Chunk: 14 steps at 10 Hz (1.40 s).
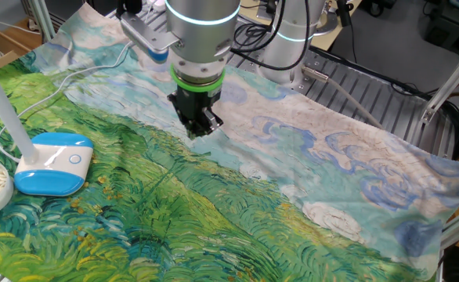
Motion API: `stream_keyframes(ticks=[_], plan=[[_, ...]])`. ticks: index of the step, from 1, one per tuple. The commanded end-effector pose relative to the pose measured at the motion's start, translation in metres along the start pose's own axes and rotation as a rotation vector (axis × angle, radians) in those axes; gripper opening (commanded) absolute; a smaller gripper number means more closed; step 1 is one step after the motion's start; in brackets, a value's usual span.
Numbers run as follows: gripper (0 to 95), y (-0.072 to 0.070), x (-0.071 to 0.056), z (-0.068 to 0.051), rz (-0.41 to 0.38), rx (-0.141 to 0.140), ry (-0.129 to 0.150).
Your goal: Turn on the desk lamp by pressing the button
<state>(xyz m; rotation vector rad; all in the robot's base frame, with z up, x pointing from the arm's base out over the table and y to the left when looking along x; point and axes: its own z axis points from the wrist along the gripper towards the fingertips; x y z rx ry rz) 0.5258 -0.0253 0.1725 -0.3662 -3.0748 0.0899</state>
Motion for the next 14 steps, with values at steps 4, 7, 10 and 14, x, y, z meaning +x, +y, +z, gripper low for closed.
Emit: stream_keyframes(ticks=[4, 7, 10, 14], plan=[[0.0, -0.051, -0.056, -0.001, -0.004, 0.008, 0.0], [0.0, -0.082, -0.082, -0.006, -0.021, -0.005, 0.003], [0.0, -0.086, -0.087, -0.009, -0.044, -0.007, 0.02], [0.0, -0.089, -0.091, -0.013, -0.236, -0.014, 0.015]])
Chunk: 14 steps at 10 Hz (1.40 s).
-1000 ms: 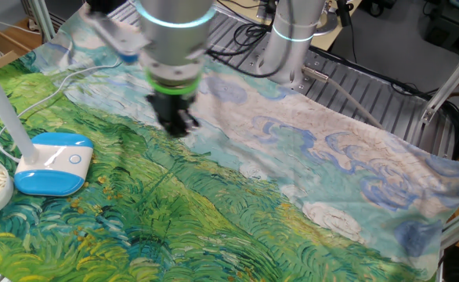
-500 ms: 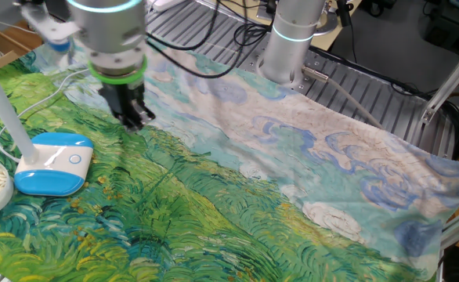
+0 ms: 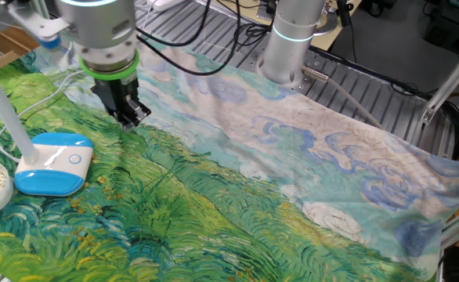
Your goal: Turn on the desk lamp by pressing the button
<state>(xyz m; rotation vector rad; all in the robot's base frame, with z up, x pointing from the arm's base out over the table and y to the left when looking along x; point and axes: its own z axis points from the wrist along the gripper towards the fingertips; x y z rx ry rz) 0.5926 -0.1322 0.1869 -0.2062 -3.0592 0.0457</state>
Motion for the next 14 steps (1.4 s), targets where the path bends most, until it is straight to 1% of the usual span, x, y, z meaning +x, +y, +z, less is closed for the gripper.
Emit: stream_keyframes(ticks=[1, 2, 3, 4, 5, 6, 7, 9, 10, 12, 13, 14], plan=[[0.0, 0.003, -0.001, -0.002, -0.153, 0.01, 0.005], [0.0, 0.008, -0.001, -0.003, -0.147, 0.015, 0.014], [0.0, 0.017, 0.001, -0.005, -0.098, 0.021, 0.047], [0.0, 0.017, 0.001, -0.005, -0.058, 0.022, 0.063], [0.0, 0.017, 0.001, -0.005, -0.052, 0.02, 0.057], [0.0, 0.017, 0.001, -0.005, -0.084, 0.001, -0.005], [0.0, 0.017, 0.001, -0.005, -0.082, 0.004, -0.02], [0.0, 0.017, 0.001, -0.005, -0.071, 0.011, 0.029], [0.0, 0.017, 0.001, -0.005, -0.059, 0.006, 0.036], [0.0, 0.017, 0.001, -0.005, -0.033, 0.016, 0.037], [0.0, 0.017, 0.001, -0.005, -0.03, 0.015, 0.037], [0.0, 0.017, 0.001, -0.005, -0.047, 0.007, 0.025]])
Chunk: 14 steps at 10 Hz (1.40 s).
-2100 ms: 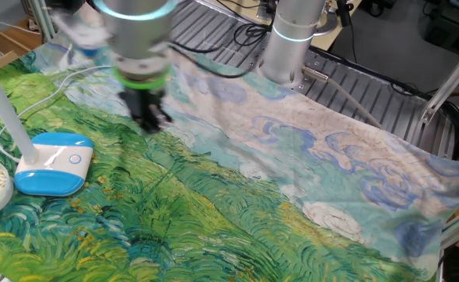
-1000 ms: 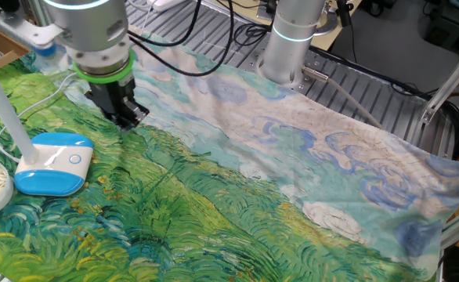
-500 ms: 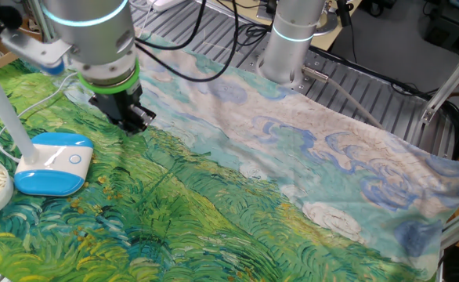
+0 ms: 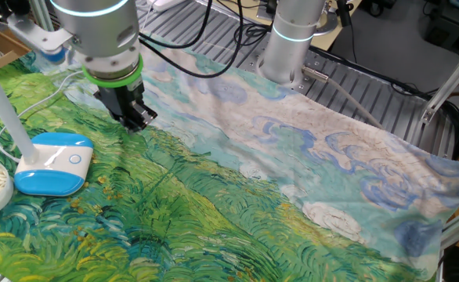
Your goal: Turn on the desk lamp by pressing the button
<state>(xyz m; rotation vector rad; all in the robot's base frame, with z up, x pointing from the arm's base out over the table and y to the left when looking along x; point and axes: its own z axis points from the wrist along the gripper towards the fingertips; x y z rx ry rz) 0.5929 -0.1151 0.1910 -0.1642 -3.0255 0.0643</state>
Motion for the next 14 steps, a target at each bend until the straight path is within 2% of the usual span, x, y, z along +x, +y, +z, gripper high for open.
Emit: stream_keyframes(ticks=[1, 2, 4, 5, 9, 11, 12, 14], plan=[[0.0, 0.0, -0.002, -0.001, -0.028, -0.008, -0.027], [0.0, 0.0, -0.002, -0.001, -0.034, -0.012, -0.056], [0.0, 0.0, -0.002, -0.001, -0.022, -0.022, -0.08], [0.0, 0.0, -0.002, -0.001, 0.001, -0.032, -0.084], [0.0, 0.0, -0.002, -0.001, -0.011, -0.013, -0.084], [0.0, -0.006, -0.021, 0.007, -0.029, -0.01, -0.095], [0.0, -0.008, -0.027, 0.009, -0.037, -0.005, -0.096], [0.0, -0.019, -0.048, 0.02, -0.05, 0.019, -0.101]])
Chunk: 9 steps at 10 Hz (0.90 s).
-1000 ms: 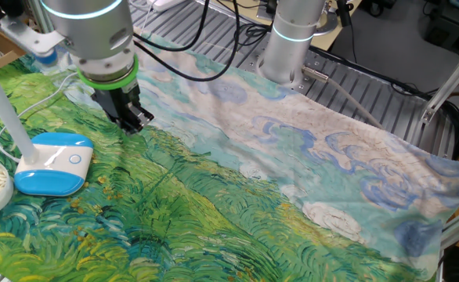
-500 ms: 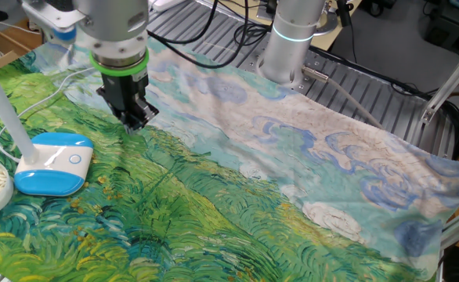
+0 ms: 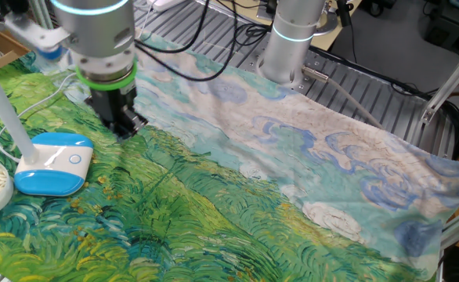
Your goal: Turn on the desk lamp by pressing the button
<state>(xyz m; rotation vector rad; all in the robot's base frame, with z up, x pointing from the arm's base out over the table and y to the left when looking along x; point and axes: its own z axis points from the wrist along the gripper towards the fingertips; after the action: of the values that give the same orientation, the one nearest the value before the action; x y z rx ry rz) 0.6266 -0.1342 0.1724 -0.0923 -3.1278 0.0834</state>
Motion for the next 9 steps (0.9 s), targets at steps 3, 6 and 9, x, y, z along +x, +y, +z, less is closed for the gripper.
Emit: stream_keyframes(ticks=[3, 6, 9], plan=[[0.0, -0.023, -0.029, 0.021, -0.023, 0.028, 0.012], [0.0, -0.039, -0.041, 0.034, -0.033, 0.042, 0.031], [0.0, -0.053, -0.047, 0.043, -0.049, 0.045, 0.035]])
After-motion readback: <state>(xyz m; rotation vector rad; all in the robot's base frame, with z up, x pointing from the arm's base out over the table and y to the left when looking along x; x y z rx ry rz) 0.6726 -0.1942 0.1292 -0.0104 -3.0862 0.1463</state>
